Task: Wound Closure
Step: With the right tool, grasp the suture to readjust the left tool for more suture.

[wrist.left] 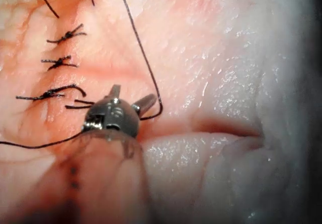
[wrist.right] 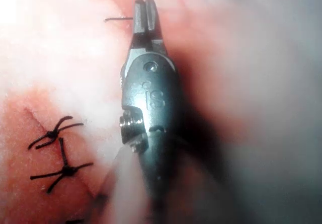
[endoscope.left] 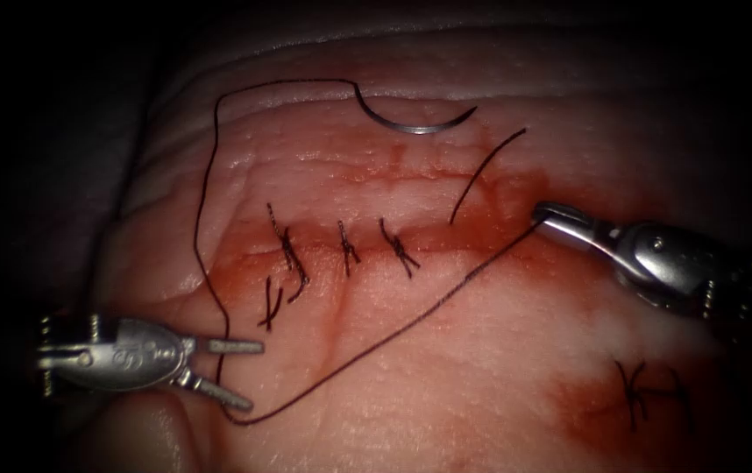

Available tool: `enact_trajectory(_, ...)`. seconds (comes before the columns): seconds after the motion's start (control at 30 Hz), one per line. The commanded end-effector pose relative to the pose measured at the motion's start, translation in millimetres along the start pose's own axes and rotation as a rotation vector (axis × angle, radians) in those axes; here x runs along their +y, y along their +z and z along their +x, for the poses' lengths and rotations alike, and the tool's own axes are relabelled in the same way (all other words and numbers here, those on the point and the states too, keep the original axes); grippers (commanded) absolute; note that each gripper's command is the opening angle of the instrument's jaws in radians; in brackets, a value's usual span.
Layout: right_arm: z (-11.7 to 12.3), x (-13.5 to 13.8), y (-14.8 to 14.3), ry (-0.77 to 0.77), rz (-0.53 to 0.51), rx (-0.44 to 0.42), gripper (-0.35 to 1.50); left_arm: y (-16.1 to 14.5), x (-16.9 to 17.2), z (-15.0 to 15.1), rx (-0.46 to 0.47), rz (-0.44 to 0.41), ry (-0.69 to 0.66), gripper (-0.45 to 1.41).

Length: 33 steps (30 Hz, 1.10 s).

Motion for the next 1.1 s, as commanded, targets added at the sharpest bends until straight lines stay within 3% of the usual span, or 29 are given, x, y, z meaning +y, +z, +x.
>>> enact_trajectory(0.03,-0.6,-0.4,0.6,0.001,0.002,0.001,-0.35,1.1,0.2,-0.5,-0.01,-0.007,0.006,0.19)
enact_trajectory(0.17,-0.6,-0.4,0.6,0.001,0.002,0.001,-0.35,1.9,1.3,-1.3,-0.048,-0.051,0.009,0.19)
enact_trajectory(0.43,-0.6,-0.5,0.6,0.001,0.002,0.001,-0.35,2.3,1.7,-1.5,-0.056,-0.057,0.009,0.19)
enact_trajectory(0.57,-0.6,-0.5,0.6,0.001,0.002,0.001,-0.35,2.6,2.4,-1.7,-0.073,-0.069,0.014,0.1)
enact_trajectory(0.6,-0.6,-0.5,0.6,0.001,0.002,0.001,-0.35,2.7,2.4,-1.7,-0.076,-0.07,0.015,0.04)
enact_trajectory(0.7,-0.6,-0.5,0.6,0.001,0.002,0.001,-0.35,2.7,2.2,-1.7,-0.076,-0.07,0.009,-0.45)
enact_trajectory(0.73,-0.6,-0.6,0.6,0.001,0.002,0.001,-0.35,2.7,2.0,-1.7,-0.075,-0.071,0.02,-0.45)
enact_trajectory(0.8,-0.6,-0.7,0.7,0.001,0.001,0.001,-0.35,2.6,1.0,-1.4,-0.072,-0.025,0.05,-0.45)
enact_trajectory(1.07,-0.3,-1.3,0.3,0.029,0.011,-0.023,-0.35,-1.1,-3.4,2.3,0.106,0.172,0.03,-0.45)
enact_trajectory(1.1,-0.2,-1.4,0.2,0.036,0.011,-0.024,-0.18,-1.6,-3.9,2.7,0.124,0.195,0.025,-0.45)
